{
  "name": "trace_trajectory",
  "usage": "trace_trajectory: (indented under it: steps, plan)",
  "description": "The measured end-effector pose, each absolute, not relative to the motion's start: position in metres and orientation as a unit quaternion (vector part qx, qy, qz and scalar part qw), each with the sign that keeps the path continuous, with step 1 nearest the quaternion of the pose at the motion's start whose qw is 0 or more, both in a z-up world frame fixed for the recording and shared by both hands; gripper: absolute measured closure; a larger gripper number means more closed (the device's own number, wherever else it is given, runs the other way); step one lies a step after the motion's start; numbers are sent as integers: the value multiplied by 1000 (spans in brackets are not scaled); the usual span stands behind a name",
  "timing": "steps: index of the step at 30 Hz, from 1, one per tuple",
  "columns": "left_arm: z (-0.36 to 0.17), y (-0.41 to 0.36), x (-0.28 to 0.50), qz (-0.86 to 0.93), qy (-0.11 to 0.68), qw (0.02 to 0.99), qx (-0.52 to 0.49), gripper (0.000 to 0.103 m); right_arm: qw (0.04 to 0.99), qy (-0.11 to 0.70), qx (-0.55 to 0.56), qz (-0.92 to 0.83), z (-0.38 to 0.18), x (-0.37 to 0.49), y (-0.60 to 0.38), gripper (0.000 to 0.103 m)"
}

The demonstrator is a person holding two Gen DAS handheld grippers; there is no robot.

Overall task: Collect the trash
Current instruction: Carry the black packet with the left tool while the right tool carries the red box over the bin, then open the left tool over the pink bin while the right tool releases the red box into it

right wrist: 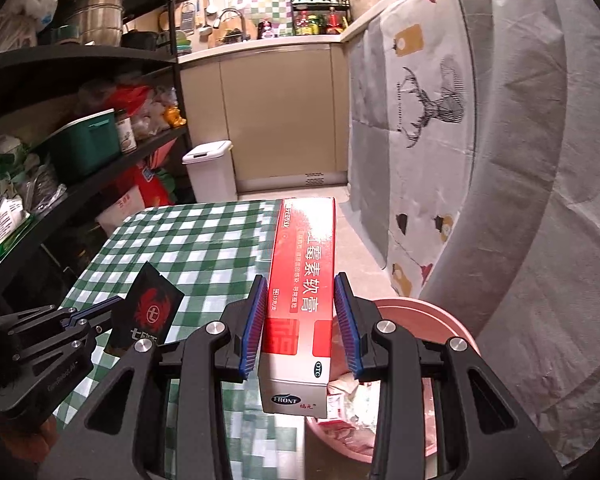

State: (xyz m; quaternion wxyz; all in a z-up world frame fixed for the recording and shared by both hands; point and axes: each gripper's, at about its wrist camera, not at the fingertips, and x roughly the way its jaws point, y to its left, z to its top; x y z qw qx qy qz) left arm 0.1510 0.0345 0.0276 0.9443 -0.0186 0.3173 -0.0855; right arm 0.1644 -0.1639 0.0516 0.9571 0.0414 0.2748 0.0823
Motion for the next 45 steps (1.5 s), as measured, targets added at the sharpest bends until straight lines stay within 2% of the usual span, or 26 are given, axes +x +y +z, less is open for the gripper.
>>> trace_trajectory:
  steps: [12,29,30,31,32,37,39,41,45]
  plan:
    - [28,-35,166,-156,316,936,-26,103,952,292,82,28,51,176,-241,68]
    - [-10,-92,206,-201,384,901,-19,102,943,324,80,9,31,193,-255,66]
    - [-14,-92,208,-199,391,898,-18,98,942,328,76,0,29,195,-255,62]
    - [-17,-91,210,-195,399,896,-15,94,941,330,74,-7,27,196,-255,50]
    - [-19,-89,209,-190,401,896,-14,86,940,331,76,-9,26,196,-257,50]
    - [-14,-76,203,-178,391,903,-14,85,940,330,87,-10,26,193,-263,46]
    - [-9,-71,196,-174,381,908,-13,78,940,328,93,-7,28,190,-264,46]
    - [-2,-66,187,-168,371,913,-8,71,942,321,92,-4,32,181,-264,43]
    - [15,-59,165,-165,353,921,-8,68,950,303,79,-3,47,157,-265,33]
